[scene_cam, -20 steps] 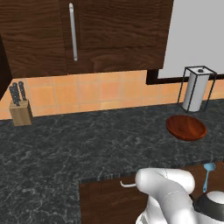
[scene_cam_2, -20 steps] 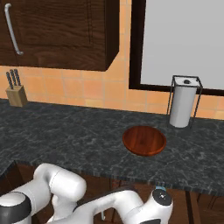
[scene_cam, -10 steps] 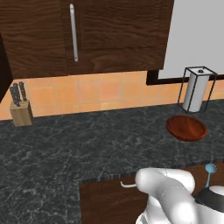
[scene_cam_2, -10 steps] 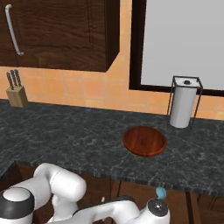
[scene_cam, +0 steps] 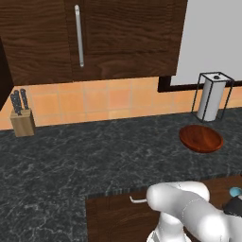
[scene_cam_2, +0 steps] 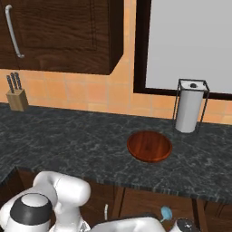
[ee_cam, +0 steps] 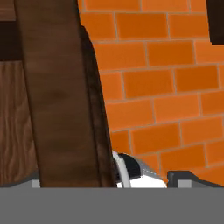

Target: Pick the ladle from the drawer and place it on the counter.

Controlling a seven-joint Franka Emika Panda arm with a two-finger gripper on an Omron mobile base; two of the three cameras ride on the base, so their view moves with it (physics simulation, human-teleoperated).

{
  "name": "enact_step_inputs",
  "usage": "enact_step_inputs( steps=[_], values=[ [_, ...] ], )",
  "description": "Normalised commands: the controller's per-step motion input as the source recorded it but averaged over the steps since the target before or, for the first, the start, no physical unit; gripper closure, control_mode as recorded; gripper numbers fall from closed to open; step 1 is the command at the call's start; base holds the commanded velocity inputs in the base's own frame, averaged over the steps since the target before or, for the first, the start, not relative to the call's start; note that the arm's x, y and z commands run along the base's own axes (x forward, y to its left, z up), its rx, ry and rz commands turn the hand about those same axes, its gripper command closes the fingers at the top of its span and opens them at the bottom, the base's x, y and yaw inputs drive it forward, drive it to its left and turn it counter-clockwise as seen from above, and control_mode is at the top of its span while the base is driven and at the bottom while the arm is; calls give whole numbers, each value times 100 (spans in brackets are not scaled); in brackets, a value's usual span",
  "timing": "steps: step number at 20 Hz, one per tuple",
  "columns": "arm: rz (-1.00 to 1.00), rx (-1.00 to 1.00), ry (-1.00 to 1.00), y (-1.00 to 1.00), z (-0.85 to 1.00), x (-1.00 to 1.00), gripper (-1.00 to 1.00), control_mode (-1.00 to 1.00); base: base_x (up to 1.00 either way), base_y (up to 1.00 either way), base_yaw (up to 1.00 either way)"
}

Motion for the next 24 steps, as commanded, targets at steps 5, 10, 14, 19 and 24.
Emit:
enact_step_inputs(
  steps=[5, 10, 14, 19, 24],
  values=[
    [0, 19, 12, -100, 17, -100, -100, -100, 0, 0, 0],
    [6, 13, -25, -24, 100, -80, -100, -100, 0, 0, 0],
    [29, 4, -8, 89, 83, 21, -100, -100, 0, 0, 0],
    [35, 0, 1, 100, 5, 56, -100, -100, 0, 0, 0],
    [38, -4, 0, 100, -35, 35, -100, -100, 0, 0, 0]
  ],
)
